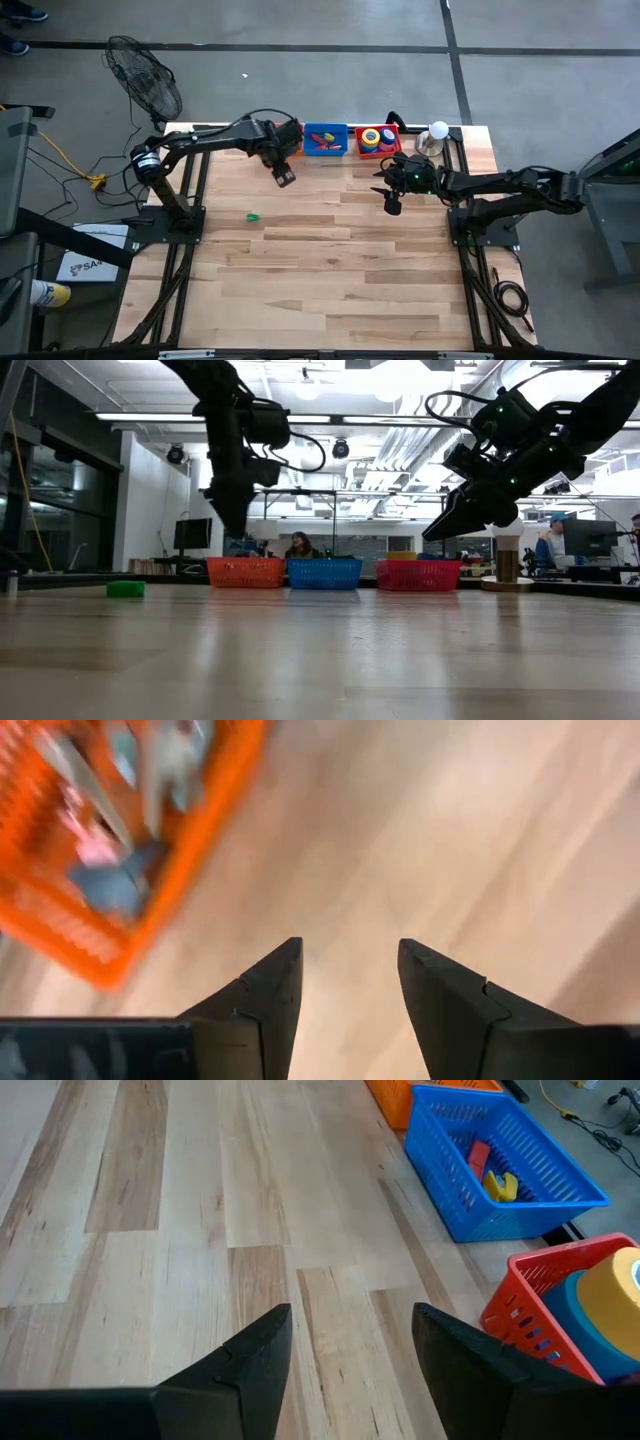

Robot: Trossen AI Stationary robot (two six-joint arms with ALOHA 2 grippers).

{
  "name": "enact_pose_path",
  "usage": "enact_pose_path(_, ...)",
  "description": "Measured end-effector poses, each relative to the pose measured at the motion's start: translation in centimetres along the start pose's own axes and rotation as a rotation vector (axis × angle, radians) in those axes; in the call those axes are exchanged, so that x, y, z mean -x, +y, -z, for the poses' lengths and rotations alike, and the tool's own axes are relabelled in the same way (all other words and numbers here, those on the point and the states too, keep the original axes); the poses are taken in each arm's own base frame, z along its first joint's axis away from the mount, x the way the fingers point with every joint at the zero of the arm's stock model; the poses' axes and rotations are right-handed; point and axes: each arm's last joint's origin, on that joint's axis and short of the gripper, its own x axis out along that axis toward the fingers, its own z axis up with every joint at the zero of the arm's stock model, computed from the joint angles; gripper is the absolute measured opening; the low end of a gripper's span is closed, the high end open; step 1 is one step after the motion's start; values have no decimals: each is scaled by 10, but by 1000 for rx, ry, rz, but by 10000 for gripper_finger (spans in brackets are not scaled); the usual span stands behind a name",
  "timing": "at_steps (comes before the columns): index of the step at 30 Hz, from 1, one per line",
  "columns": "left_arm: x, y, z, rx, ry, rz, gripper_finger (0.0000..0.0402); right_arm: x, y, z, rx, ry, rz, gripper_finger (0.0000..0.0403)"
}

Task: Pick and place Stapler, Stapler remover, tape
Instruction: Put the green stapler into the blue bin

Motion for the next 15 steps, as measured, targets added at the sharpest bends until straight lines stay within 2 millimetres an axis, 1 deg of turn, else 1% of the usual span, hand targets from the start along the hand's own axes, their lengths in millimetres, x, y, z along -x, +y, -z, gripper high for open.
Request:
enact_pose_path(6, 4, -24, 17, -44, 149, 4, 161, 0, 0, 0, 0, 0, 0, 199)
enact_pose_path(11, 8, -44, 28, -87, 212, -12, 161, 0, 0, 0, -1, 0, 0, 199)
enact_pose_path(15, 4, -60, 39, -116, 250, -15, 161, 0, 0, 0, -3, 1, -1, 199)
